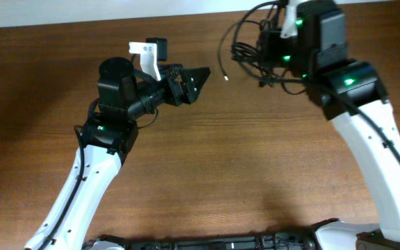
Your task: Untangle cables
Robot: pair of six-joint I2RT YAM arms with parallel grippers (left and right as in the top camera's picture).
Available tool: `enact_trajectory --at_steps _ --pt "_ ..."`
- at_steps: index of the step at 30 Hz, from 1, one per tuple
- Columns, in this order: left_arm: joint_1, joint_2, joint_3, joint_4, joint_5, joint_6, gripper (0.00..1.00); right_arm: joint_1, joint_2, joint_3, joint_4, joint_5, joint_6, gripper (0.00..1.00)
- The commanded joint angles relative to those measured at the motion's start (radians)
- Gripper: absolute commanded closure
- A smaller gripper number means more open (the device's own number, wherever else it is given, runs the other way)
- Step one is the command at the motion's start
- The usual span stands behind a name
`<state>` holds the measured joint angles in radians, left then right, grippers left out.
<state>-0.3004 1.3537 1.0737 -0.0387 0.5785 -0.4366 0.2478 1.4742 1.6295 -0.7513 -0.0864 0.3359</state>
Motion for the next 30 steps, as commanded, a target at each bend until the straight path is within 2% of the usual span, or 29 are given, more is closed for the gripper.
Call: enact_trajectory --at_steps 1,5,8,11,16,21,30 --pt "-0.007 -0.011 0.007 0.004 0.037 0.224 0.01 -0.085 -0.034 0.001 -0.031 -0.321 -0.034 0.96" --pt "-0.007 -0.011 0.007 0.03 0.138 0.351 0.01 -0.131 -0.034 0.001 -0.069 -0.488 -0.129 0.96" --pt "-0.007 -0.011 0.007 0.055 0.269 0.493 0.01 -0.137 -0.034 0.001 -0.108 -0.609 -0.267 0.96" --pt "-0.007 -0.011 0.007 0.085 0.356 0.561 0.01 -0.137 -0.034 0.001 -0.141 -0.669 -0.384 0.96" --pt "-0.007 -0.011 0.007 0.144 0.388 0.579 0.01 -0.137 -0.034 0.001 -0.151 -0.694 -0.392 0.96" --pt "-0.014 -0.011 0.007 0.142 0.455 0.671 0.01 -0.137 -0.034 0.001 -0.148 -0.768 -0.393 0.96" --pt "-0.02 -0.011 0.007 0.154 0.446 0.7 0.02 -0.137 -0.034 0.001 -0.149 -0.842 -0.393 0.96"
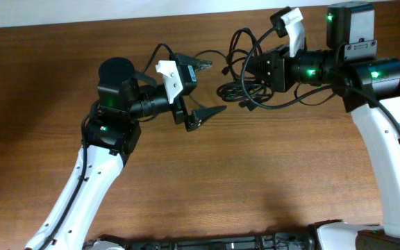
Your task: Untangle cables
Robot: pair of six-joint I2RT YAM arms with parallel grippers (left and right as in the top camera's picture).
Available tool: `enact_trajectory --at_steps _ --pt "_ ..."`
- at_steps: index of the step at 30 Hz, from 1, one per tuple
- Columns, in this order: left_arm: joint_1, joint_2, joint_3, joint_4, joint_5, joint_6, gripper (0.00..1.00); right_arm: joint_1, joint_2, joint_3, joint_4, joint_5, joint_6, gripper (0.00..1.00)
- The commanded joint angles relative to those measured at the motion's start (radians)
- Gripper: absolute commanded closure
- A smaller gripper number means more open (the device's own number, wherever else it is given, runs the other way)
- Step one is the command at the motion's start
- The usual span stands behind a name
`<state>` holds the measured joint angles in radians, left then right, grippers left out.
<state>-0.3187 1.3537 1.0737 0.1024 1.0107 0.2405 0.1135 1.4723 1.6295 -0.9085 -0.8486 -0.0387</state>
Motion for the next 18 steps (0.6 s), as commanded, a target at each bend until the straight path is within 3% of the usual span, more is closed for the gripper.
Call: enact_trajectory --at_steps 1,5,10,18 --pt "-0.002 -0.011 0.007 0.019 0.013 0.023 0.03 -0.003 -0.032 0.001 0.008 -0.088 -0.018 0.96" --pt "-0.002 -0.011 0.007 0.056 0.011 0.023 0.04 -0.003 -0.032 0.001 -0.007 -0.086 -0.042 0.96" --pt "-0.001 -0.012 0.007 0.069 0.043 0.023 0.12 -0.004 -0.032 0.001 -0.023 -0.083 -0.081 0.96" --pt "-0.001 -0.011 0.007 0.069 0.063 0.023 0.12 -0.004 -0.032 0.001 -0.022 -0.114 -0.081 0.96"
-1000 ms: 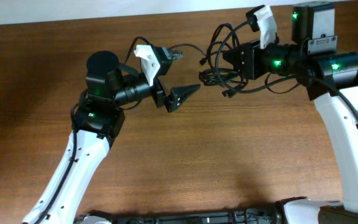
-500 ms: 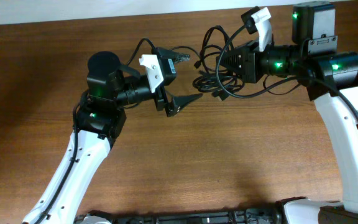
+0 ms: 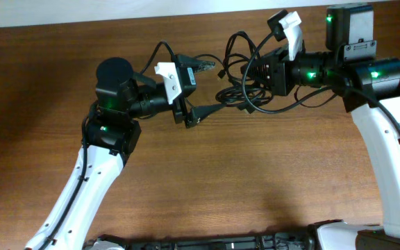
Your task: Untangle cables
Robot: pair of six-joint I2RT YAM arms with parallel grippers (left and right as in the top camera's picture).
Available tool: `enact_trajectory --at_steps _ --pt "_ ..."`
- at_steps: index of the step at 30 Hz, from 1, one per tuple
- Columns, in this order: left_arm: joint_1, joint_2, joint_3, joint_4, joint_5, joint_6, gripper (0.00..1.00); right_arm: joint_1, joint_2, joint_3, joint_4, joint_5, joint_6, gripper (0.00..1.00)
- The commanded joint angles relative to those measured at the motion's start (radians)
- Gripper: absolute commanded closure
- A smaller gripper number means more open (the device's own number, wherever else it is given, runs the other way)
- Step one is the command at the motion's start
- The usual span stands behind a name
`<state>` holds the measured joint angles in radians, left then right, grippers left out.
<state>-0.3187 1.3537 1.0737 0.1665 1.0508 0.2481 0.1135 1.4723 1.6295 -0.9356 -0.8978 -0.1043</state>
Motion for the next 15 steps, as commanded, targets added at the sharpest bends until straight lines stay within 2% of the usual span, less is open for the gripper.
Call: enact_trajectory --at_steps 1,5,9,15 --pt "-0.002 -0.011 0.007 0.005 0.023 0.015 0.12 -0.004 -0.032 0.001 0.007 -0.076 -0.015 0.96" --pt "-0.014 -0.011 0.007 0.005 -0.005 0.015 0.13 -0.003 -0.032 0.001 0.008 -0.102 -0.015 0.96" --pt "-0.015 -0.011 0.007 0.006 -0.076 0.016 0.25 -0.003 -0.032 0.001 0.009 -0.182 -0.015 0.96" --pt "-0.056 -0.011 0.007 0.006 -0.085 0.016 0.23 -0.003 -0.032 0.001 0.009 -0.211 -0.015 0.96"
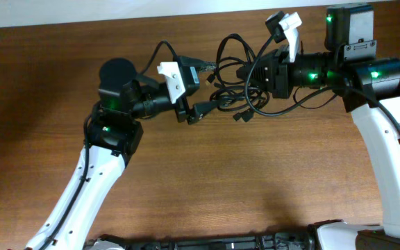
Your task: Untangle cables
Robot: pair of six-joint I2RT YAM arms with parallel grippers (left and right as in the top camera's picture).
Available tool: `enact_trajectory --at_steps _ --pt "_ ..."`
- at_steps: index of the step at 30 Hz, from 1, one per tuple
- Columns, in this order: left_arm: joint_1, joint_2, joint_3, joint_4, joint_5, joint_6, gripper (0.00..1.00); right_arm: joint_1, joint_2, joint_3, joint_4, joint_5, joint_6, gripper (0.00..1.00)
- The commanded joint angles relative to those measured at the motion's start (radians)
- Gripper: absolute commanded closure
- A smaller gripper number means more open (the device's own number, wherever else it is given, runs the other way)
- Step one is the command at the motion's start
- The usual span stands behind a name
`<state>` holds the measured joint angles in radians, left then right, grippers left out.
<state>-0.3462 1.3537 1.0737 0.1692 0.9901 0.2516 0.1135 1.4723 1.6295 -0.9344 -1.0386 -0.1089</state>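
A tangle of black cables (236, 89) hangs above the wooden table at the top middle of the overhead view. My right gripper (254, 75) reaches in from the right and is shut on the bundle's right side. From the left comes my left gripper (208, 87), open, with one finger (201, 69) above and the other finger (201, 110) below the bundle's left loops. A loose plug end (240, 115) dangles under the tangle. A further loop arcs up over the bundle toward the right wrist.
The brown wooden table (207, 180) fills the view, with its far edge along the top. Both white arms rise from the near edge, the left arm (89, 180) on the left and the right arm (387, 160) on the right.
The gap between the left gripper and the bundle has closed. The tangle's left loops now lie between the open left fingers. The right gripper holds about where it was.
First the right gripper held the bundle at the far top right, with the open left gripper well apart from it. Then the right arm pointed left with the bundle mid-table and the left gripper had turned its fingers one above the other. Now those fingers straddle the cables.
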Motion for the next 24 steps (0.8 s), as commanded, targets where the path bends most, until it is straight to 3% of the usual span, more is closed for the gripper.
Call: enact_trajectory --at_steps 1,3,6,9,14,21,24 --pt "-0.04 -0.011 0.007 0.004 -0.043 0.012 0.26 -0.003 -0.032 0.001 0.007 -0.07 -0.01 0.96" --pt "-0.053 -0.011 0.007 0.007 -0.06 0.012 0.37 -0.003 -0.032 0.001 0.007 -0.069 -0.011 0.96" --pt "-0.064 -0.011 0.007 0.021 -0.06 0.012 0.65 -0.003 -0.032 0.001 0.008 -0.069 -0.011 0.96" --pt "-0.066 -0.011 0.007 0.032 -0.06 0.012 1.0 -0.003 -0.031 0.001 0.014 -0.068 -0.011 0.96" --pt "-0.063 -0.011 0.007 0.032 -0.106 -0.032 1.0 -0.003 -0.03 0.001 0.026 0.041 -0.01 0.96" --pt "-0.063 -0.011 0.007 -0.033 -0.428 -0.22 1.0 -0.005 -0.03 0.001 0.034 0.114 0.005 0.96" --pt "-0.063 -0.011 0.007 -0.075 -0.539 -0.283 1.0 -0.005 -0.03 0.001 0.045 0.197 0.098 0.96"
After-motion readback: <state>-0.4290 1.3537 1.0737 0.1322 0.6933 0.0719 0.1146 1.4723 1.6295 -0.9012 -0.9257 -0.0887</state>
